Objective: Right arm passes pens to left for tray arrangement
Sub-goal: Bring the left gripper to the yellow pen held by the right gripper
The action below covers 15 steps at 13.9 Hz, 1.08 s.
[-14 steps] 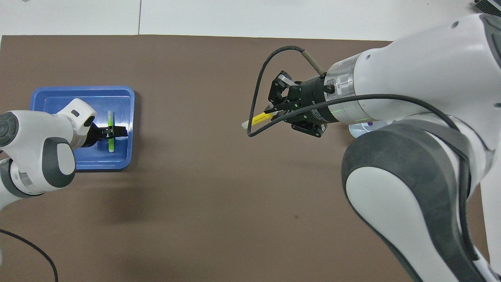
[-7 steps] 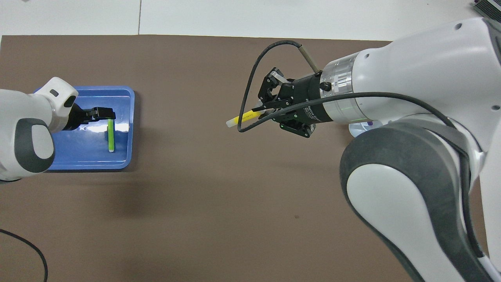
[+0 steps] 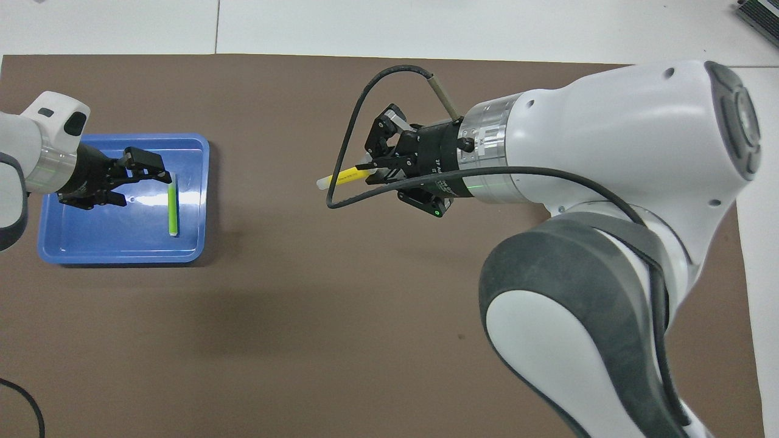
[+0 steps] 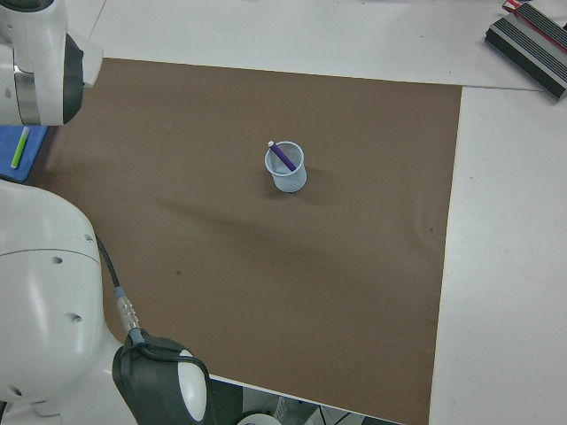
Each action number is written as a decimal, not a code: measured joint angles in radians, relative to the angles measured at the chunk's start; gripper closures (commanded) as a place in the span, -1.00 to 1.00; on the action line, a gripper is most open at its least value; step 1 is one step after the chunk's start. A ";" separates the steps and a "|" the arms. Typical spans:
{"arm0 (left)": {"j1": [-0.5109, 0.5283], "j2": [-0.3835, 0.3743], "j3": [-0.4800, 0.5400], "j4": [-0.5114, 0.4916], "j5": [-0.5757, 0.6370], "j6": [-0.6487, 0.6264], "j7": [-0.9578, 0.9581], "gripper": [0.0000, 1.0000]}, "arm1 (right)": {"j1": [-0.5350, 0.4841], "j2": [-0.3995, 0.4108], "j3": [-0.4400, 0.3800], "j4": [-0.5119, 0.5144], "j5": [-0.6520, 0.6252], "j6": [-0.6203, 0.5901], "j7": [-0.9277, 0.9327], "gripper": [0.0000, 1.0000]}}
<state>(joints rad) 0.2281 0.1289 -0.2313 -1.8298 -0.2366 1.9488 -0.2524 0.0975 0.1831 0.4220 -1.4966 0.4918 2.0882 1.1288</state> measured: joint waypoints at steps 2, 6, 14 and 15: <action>0.001 -0.093 0.006 0.008 -0.060 -0.009 -0.001 -1.00 | 0.007 0.000 0.000 -0.002 0.000 0.000 0.003 1.00; -0.001 -0.224 0.002 0.019 -0.069 -0.003 -0.001 -1.00 | 0.053 0.000 0.000 -0.023 -0.098 0.063 0.107 1.00; -0.001 -0.230 0.002 -0.059 -0.068 0.017 -0.004 -0.94 | 0.071 0.004 -0.001 -0.032 -0.066 0.122 0.161 1.00; -0.001 -0.232 0.000 -0.075 -0.070 0.014 -0.029 -0.94 | 0.069 0.004 -0.001 -0.032 -0.047 0.130 0.159 1.00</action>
<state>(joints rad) 0.2271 -0.1035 -0.2314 -1.9046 -0.3071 1.9633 -0.2817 0.1669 0.1875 0.4207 -1.5283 0.4448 2.2177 1.2883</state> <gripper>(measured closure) 0.031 0.815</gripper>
